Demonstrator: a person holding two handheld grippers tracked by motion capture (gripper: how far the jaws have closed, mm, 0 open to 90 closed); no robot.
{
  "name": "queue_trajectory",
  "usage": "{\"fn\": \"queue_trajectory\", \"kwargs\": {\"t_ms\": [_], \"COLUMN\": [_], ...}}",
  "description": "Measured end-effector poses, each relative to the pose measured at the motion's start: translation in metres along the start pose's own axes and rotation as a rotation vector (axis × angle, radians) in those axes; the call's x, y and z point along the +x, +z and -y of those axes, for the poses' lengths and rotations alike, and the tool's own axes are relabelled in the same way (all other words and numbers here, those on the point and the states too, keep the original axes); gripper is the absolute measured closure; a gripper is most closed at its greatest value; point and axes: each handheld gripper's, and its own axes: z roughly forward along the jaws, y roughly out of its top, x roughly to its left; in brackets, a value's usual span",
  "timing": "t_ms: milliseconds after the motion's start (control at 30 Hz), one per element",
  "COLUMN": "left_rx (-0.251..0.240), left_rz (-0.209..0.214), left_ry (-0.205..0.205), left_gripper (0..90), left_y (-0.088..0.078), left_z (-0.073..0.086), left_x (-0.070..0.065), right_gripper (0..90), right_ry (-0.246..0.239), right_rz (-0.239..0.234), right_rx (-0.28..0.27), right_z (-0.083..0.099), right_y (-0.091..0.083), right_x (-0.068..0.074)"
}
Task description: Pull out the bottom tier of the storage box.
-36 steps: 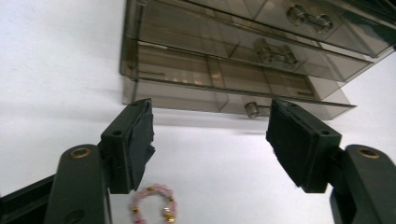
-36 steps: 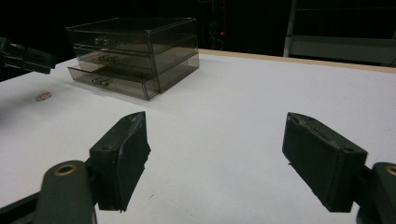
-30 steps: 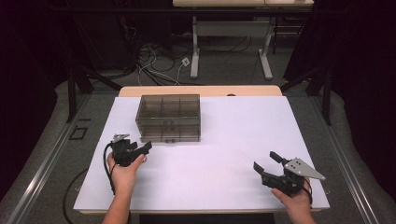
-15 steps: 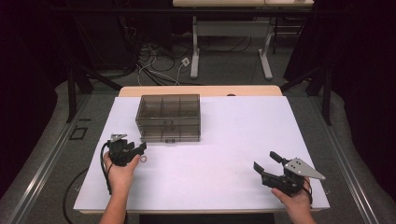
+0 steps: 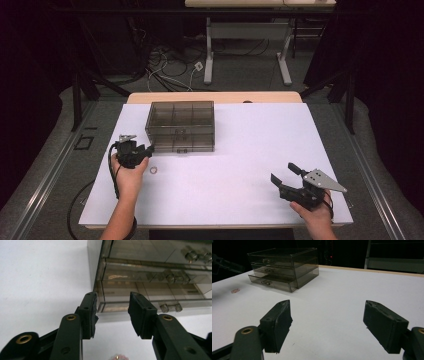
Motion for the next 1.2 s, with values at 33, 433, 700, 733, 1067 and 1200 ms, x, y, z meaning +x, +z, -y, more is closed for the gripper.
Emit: {"fn": "queue_trajectory", "kwargs": {"t_ms": [33, 433, 700, 733, 1067, 1200], "left_rx": [-0.001, 0.024, 0.040, 0.054, 0.069, 0.071], "left_rz": [-0.001, -0.023, -0.037, -0.043, -0.073, -0.092], "left_ry": [-0.002, -0.007, 0.005, 0.009, 0.007, 0.006], "left_gripper": [59.1, 65.4, 68.0, 68.4, 73.2, 76.2], "left_y": [0.002, 0.020, 0.033, 0.034, 0.039, 0.039], "left_z": [-0.002, -0.013, -0.013, -0.013, -0.011, -0.010], "left_x": [0.001, 0.007, 0.005, 0.004, 0.003, 0.002], "right_gripper": [22.1, 22.1, 22.1, 22.1, 22.1, 22.1], "right_ry": [0.000, 0.004, 0.002, 0.003, 0.003, 0.005], "right_rz": [-0.002, -0.006, -0.004, -0.005, -0.007, -0.008], "right_rx": [0.003, 0.009, 0.008, 0.008, 0.009, 0.011], "right_z": [0.000, 0.001, 0.001, 0.001, 0.001, 0.001], "right_y": [0.000, 0.001, 0.000, 0.000, 0.001, 0.001], "right_x": [0.000, -0.001, -0.002, -0.002, -0.002, -0.001]}}
